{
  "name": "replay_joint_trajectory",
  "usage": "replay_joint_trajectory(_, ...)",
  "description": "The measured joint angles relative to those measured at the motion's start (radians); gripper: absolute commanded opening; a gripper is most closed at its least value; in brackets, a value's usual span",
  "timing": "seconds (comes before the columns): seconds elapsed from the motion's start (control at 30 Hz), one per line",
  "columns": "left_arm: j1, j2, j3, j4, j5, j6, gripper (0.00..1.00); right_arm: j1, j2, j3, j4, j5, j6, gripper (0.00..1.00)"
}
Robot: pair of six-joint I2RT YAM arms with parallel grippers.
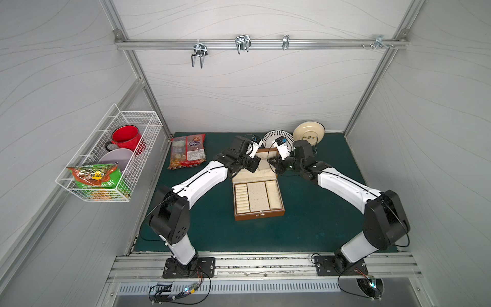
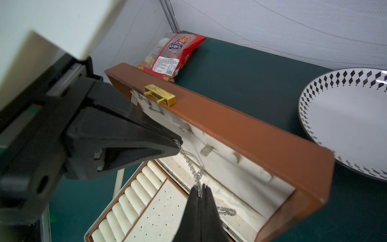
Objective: Put jewelry chain into jewelry box
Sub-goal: Hang the necklace on the jewelry box clasp.
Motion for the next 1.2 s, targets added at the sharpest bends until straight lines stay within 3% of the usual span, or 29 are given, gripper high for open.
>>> replay_joint_trajectory(0.43,0.013,0.058,0.08,-0.015,0.01,-0.034,0.0,-0.021,0.079,0.051,0.029,-0.003,0.048,0.0)
replay_joint_trajectory(1.2,0.015,0.072,0.081,-0.063,0.067,-0.066,0.0,-0.01,0.078,0.012,0.026,0.002,0.085,0.0)
